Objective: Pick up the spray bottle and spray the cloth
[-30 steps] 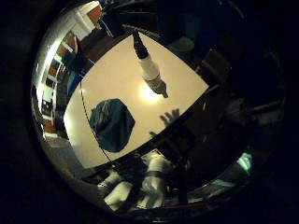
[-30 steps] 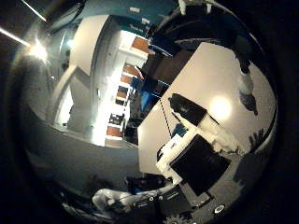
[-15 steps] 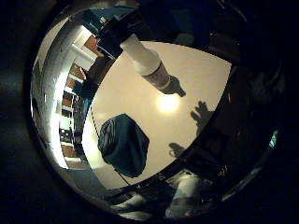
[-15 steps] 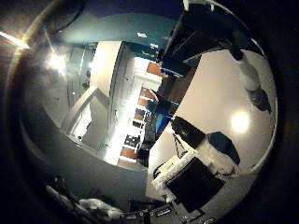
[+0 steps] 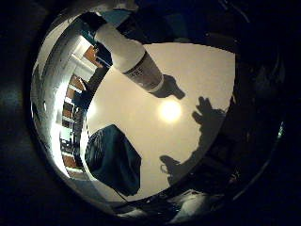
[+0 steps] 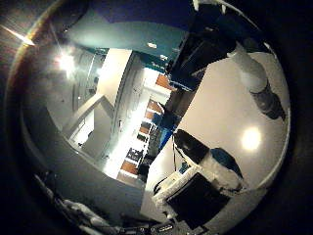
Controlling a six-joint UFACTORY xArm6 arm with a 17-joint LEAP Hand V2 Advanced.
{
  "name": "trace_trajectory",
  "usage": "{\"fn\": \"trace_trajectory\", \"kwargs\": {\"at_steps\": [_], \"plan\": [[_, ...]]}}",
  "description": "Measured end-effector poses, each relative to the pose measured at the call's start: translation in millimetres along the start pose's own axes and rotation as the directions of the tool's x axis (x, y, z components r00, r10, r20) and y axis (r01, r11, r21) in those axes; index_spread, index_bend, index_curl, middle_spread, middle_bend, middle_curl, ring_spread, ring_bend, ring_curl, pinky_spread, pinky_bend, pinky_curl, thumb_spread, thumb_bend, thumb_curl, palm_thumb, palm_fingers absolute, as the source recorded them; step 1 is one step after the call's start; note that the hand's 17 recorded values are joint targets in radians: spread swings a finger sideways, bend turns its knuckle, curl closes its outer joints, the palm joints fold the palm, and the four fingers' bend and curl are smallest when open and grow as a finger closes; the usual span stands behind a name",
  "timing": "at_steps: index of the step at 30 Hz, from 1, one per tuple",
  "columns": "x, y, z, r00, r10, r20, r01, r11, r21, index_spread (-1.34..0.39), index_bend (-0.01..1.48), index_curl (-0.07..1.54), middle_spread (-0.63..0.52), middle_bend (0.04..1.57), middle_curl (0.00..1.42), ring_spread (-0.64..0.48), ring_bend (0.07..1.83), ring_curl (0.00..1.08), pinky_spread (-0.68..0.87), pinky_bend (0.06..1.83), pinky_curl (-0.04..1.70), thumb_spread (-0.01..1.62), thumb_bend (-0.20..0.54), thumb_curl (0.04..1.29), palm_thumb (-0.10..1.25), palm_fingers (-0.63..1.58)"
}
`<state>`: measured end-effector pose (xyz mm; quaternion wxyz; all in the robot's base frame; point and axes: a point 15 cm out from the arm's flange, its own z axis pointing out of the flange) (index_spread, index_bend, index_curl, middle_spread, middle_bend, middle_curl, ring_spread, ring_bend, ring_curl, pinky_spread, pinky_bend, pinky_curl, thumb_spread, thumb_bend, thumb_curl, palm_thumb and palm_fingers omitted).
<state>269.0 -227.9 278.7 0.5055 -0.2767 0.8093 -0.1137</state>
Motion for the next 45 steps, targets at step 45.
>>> {"fn": "trace_trajectory", "kwargs": {"at_steps": [45], "plan": [[1,-54,3,0.998,-0.017,0.064,0.010,0.993,0.118,-0.12,0.17,0.33,0.13,0.32,0.39,0.16,0.54,0.31,0.38,0.80,0.00,1.03,-0.023,0.41,0.74,0.19]]}}
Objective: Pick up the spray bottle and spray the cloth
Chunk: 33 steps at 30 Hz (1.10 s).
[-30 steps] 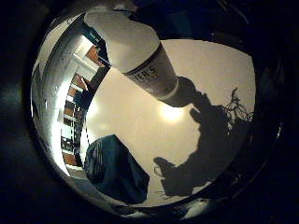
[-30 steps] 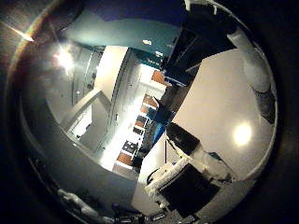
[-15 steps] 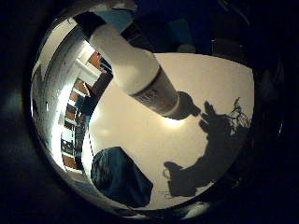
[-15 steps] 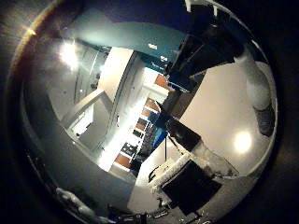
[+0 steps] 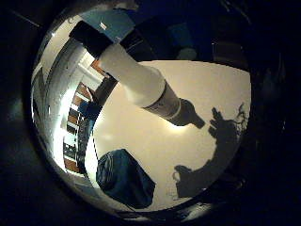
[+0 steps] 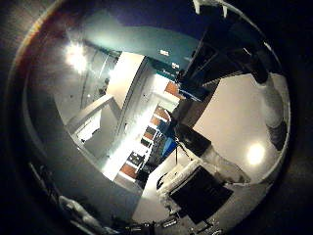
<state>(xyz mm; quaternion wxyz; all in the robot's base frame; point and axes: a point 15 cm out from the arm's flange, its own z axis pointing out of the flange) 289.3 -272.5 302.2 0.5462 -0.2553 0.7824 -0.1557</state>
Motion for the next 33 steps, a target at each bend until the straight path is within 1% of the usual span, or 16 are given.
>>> {"fn": "trace_trajectory", "kwargs": {"at_steps": [8,15,18,22,27,33], "plan": [[31,-9,-2,0.999,0.046,-0.026,-0.046,0.999,0.015,-0.12,0.17,0.33,0.13,0.32,0.40,0.16,0.55,0.31,0.37,0.80,0.00,1.03,-0.023,0.41,0.74,0.19],[50,-19,6,0.997,0.076,-0.028,-0.076,0.997,0.002,-0.12,0.17,0.33,0.13,0.31,0.40,0.16,0.55,0.31,0.37,0.82,0.00,1.03,-0.023,0.41,0.74,0.19],[53,-14,15,0.996,0.082,-0.026,-0.082,0.996,-0.017,-0.11,0.17,0.33,0.13,0.32,0.40,0.16,0.56,0.32,0.36,0.83,0.00,1.04,-0.027,0.41,0.72,0.19],[56,-10,30,0.998,0.063,-0.019,-0.064,0.997,-0.033,-0.11,0.17,0.33,0.13,0.33,0.40,0.16,0.57,0.32,0.36,0.83,0.00,1.04,-0.027,0.40,0.69,0.19],[60,-2,55,0.998,0.065,-0.018,-0.066,0.996,-0.060,-0.11,0.17,0.33,0.13,0.34,0.40,0.16,0.58,0.32,0.36,0.84,-0.01,1.05,-0.024,0.39,0.69,0.19],[66,-14,80,0.997,0.075,-0.009,-0.076,0.995,-0.069,-0.10,0.17,0.33,0.12,0.37,0.41,0.16,0.60,0.33,0.36,0.83,-0.01,1.05,-0.024,0.39,0.69,0.21]]}}
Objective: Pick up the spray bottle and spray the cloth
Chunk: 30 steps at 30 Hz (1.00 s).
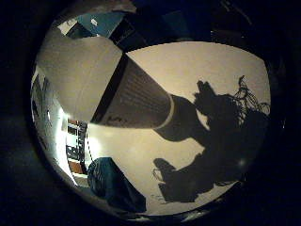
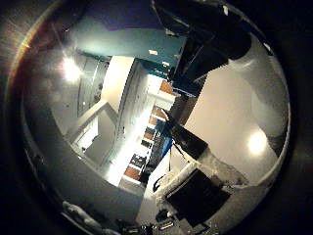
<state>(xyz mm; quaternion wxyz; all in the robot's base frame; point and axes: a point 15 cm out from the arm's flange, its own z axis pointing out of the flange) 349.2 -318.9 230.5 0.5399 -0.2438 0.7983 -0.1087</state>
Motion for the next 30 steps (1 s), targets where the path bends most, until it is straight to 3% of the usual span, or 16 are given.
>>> {"fn": "trace_trajectory", "kwargs": {"at_steps": [4,7,12,14,17,23,30], "plan": [[5,-12,14,1.000,0.019,0.012,-0.019,1.000,0.002,-0.10,0.18,0.34,0.09,0.41,0.43,0.14,0.64,0.33,0.36,0.83,-0.01,1.04,-0.019,0.39,0.71,0.29],[9,-24,22,0.999,0.037,0.018,-0.038,0.999,0.023,-0.13,0.19,0.35,0.01,0.49,0.46,0.06,0.73,0.36,0.28,0.84,-0.01,1.03,-0.009,0.40,0.79,0.47],[13,-29,30,0.997,0.071,0.032,-0.072,0.997,0.041,-0.27,0.26,0.42,-0.16,0.64,0.54,-0.14,0.90,0.42,-0.06,1.07,0.00,1.06,-0.002,0.40,0.96,0.96],[14,-28,32,0.996,0.079,0.035,-0.080,0.996,0.041,-0.32,0.28,0.46,-0.20,0.68,0.57,-0.18,0.94,0.44,-0.18,1.17,0.03,1.09,-0.007,0.39,0.99,1.11],[14,-25,35,0.996,0.083,0.038,-0.084,0.996,0.035,-0.34,0.43,0.54,-0.22,0.77,0.60,-0.19,1.02,0.47,-0.28,1.21,0.07,1.14,-0.010,0.36,1.00,1.27],[11,-24,37,0.995,0.082,0.049,-0.083,0.996,0.027,-0.26,0.85,0.68,-0.15,1.03,0.65,-0.18,1.17,0.51,-0.28,1.30,0.22,1.20,-0.003,0.36,1.04,1.39],[-10,-22,37,0.993,0.059,0.106,-0.059,0.998,0.001,-0.19,1.04,0.70,-0.12,1.20,0.66,-0.16,1.33,0.55,-0.21,1.44,0.37,1.14,-0.006,0.48,1.12,1.30]]}}
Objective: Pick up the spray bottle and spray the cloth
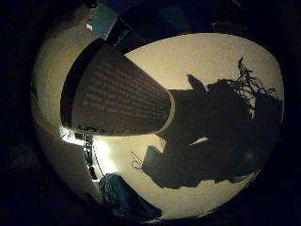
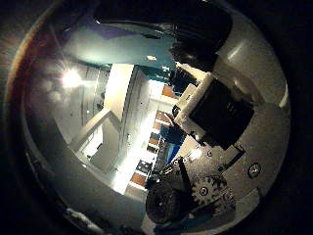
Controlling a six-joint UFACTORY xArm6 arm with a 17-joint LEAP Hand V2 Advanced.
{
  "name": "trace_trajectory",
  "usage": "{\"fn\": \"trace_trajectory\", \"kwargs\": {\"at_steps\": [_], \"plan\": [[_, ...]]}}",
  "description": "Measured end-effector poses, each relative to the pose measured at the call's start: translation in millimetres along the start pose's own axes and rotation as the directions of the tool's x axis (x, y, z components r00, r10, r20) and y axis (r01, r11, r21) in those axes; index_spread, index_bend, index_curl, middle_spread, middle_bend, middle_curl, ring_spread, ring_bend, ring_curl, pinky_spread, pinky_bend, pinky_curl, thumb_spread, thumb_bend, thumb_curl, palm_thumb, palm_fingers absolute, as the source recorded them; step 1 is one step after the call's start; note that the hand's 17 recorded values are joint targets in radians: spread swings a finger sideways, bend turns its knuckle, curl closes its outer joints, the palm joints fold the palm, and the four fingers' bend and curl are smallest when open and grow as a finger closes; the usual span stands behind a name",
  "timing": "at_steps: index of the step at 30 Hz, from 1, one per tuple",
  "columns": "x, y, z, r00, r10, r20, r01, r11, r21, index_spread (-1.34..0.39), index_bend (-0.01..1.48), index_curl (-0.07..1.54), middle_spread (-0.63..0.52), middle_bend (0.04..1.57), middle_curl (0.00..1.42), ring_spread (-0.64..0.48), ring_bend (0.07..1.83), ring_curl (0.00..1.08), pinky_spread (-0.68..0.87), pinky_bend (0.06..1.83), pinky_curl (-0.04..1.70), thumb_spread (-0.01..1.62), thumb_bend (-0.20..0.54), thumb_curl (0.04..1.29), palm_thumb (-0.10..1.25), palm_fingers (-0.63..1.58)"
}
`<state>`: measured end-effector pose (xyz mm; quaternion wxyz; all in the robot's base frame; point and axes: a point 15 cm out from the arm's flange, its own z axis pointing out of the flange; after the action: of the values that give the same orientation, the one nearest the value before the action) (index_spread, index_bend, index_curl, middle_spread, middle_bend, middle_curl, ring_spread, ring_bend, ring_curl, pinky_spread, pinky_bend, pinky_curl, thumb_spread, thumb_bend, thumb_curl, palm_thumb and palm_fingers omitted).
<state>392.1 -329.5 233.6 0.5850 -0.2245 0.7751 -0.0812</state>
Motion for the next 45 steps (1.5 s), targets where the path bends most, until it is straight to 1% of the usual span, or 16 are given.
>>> {"fn": "trace_trajectory", "kwargs": {"at_steps": [3,6,8,10,12,15,17,22,26,29,32,35,37,39,42,45], "plan": [[-25,-2,-3,0.998,-0.052,0.035,0.053,0.998,-0.024,-0.19,1.06,0.70,-0.11,1.22,0.65,-0.15,1.36,0.56,-0.21,1.45,0.41,1.11,-0.010,0.51,1.13,1.28],[-34,3,-11,0.994,-0.110,0.024,0.112,0.990,-0.084,-0.18,1.09,0.69,-0.10,1.24,0.64,-0.15,1.39,0.56,-0.19,1.45,0.44,1.08,-0.012,0.55,1.13,1.27],[-46,9,-18,0.986,-0.164,0.024,0.166,0.975,-0.147,-0.18,1.10,0.68,-0.09,1.25,0.64,-0.15,1.39,0.56,-0.19,1.45,0.46,1.07,-0.013,0.57,1.12,1.26],[-55,17,-25,0.976,-0.214,0.028,0.215,0.950,-0.225,-0.18,1.11,0.68,-0.09,1.26,0.63,-0.15,1.40,0.56,-0.19,1.45,0.48,1.07,-0.011,0.59,1.12,1.26],[-69,21,-34,0.962,-0.270,0.038,0.269,0.913,-0.308,-0.18,1.12,0.67,-0.09,1.27,0.62,-0.15,1.41,0.56,-0.19,1.44,0.50,1.07,-0.011,0.61,1.11,1.26],[-95,28,-49,0.937,-0.338,0.082,0.339,0.835,-0.434,-0.18,1.13,0.66,-0.09,1.28,0.62,-0.15,1.41,0.56,-0.19,1.43,0.52,1.06,-0.012,0.63,1.10,1.25],[-113,30,-57,0.928,-0.356,0.113,0.364,0.794,-0.487,-0.18,1.13,0.66,-0.09,1.28,0.61,-0.15,1.42,0.56,-0.19,1.42,0.53,1.05,-0.011,0.64,1.10,1.25],[-146,44,-65,0.890,-0.430,0.152,0.426,0.666,-0.612,-0.17,1.14,0.65,-0.09,1.29,0.60,-0.15,1.42,0.55,-0.19,1.41,0.56,1.05,-0.011,0.66,1.09,1.25],[-176,71,-56,0.841,-0.509,0.182,0.479,0.546,-0.687,-0.17,1.15,0.65,-0.09,1.30,0.59,-0.15,1.43,0.55,-0.19,1.40,0.58,1.05,-0.011,0.68,1.09,1.25],[-196,100,-49,0.795,-0.567,0.216,0.509,0.431,-0.745,-0.17,1.15,0.64,-0.09,1.30,0.59,-0.15,1.43,0.55,-0.19,1.39,0.59,1.06,-0.011,0.68,1.08,1.25],[-210,132,-40,0.743,-0.619,0.252,0.519,0.297,-0.801,-0.17,1.16,0.64,-0.09,1.31,0.59,-0.15,1.43,0.55,-0.19,1.38,0.61,1.06,-0.011,0.69,1.08,1.25],[-219,168,-32,0.687,-0.664,0.295,0.507,0.147,-0.849,-0.17,1.16,0.64,-0.09,1.31,0.59,-0.15,1.43,0.55,-0.19,1.37,0.62,1.06,-0.012,0.69,1.07,1.25],[-222,189,-27,0.636,-0.704,0.316,0.484,0.045,-0.874,-0.17,1.16,0.64,-0.09,1.31,0.59,-0.15,1.43,0.55,-0.20,1.37,0.62,1.06,-0.011,0.70,1.07,1.25],[-223,204,-22,0.568,-0.755,0.326,0.453,-0.044,-0.891,-0.17,1.16,0.64,-0.09,1.31,0.59,-0.15,1.43,0.55,-0.20,1.37,0.63,1.06,-0.011,0.70,1.07,1.25],[-225,220,-12,0.460,-0.818,0.345,0.407,-0.150,-0.901,-0.17,1.16,0.64,-0.09,1.31,0.59,-0.16,1.43,0.55,-0.20,1.36,0.64,1.06,-0.011,0.71,1.07,1.25],[-231,238,-2,0.367,-0.856,0.364,0.365,-0.227,-0.903,-0.18,1.16,0.64,-0.09,1.31,0.58,-0.16,1.43,0.54,-0.20,1.36,0.65,1.06,-0.011,0.71,1.07,1.25]]}}
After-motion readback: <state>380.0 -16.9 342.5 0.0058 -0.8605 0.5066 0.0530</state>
